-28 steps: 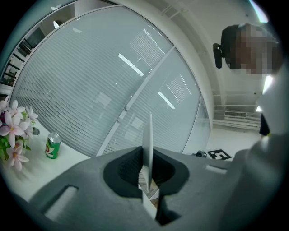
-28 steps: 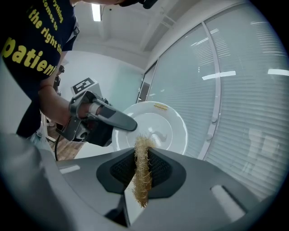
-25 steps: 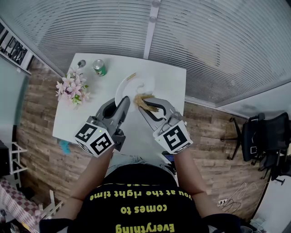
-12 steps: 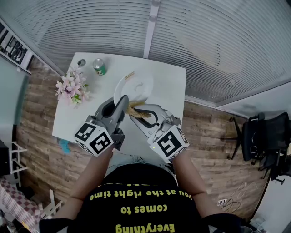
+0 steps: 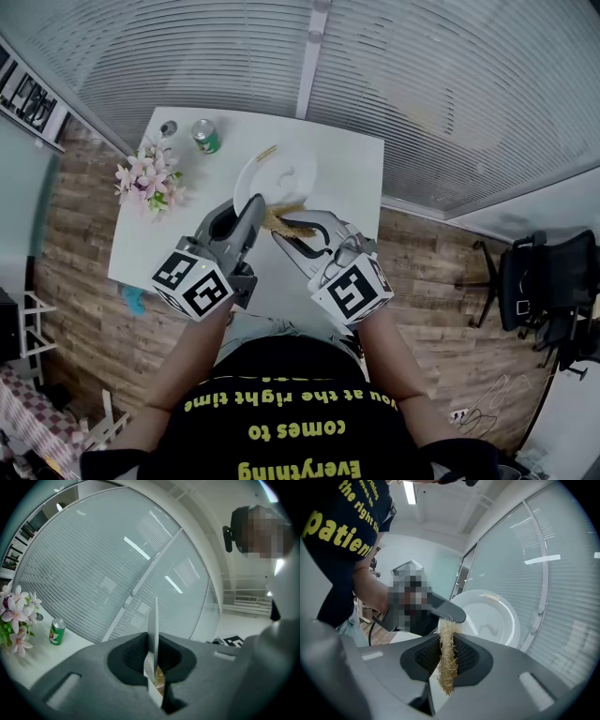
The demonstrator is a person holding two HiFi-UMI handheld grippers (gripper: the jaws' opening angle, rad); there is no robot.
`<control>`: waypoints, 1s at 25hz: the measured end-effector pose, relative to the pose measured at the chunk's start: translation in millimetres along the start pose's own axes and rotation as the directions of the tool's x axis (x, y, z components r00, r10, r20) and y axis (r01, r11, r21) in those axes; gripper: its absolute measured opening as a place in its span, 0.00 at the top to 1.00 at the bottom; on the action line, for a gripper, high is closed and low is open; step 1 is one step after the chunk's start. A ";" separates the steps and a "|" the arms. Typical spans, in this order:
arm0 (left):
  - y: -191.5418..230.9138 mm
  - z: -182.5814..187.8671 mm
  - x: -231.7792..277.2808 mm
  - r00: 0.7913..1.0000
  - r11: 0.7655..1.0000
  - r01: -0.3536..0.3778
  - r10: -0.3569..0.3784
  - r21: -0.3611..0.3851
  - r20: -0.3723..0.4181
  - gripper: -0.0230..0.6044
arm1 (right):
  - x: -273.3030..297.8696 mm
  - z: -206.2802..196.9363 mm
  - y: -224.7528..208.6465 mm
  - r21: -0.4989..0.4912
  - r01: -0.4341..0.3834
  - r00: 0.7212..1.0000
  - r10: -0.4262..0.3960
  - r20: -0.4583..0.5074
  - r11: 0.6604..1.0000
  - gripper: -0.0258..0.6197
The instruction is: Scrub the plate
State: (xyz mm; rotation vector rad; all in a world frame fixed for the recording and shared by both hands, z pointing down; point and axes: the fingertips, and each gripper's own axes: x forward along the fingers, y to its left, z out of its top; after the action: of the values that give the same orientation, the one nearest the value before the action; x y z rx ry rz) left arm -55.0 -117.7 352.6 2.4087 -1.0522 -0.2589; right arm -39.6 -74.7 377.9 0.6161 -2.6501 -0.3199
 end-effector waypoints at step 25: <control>-4.3 -0.8 0.1 1.000 1.000 0.023 -0.023 -0.007 -0.006 0.93 | -32.5 -33.4 -73.6 0.070 0.229 0.973 -0.226 -0.046 0.971 0.87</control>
State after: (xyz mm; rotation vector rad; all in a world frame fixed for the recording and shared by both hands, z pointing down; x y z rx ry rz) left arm -52.0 -115.0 351.0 2.4150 -1.0194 -0.2634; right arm 28.8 -128.5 374.6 0.9450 -2.5680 -0.2709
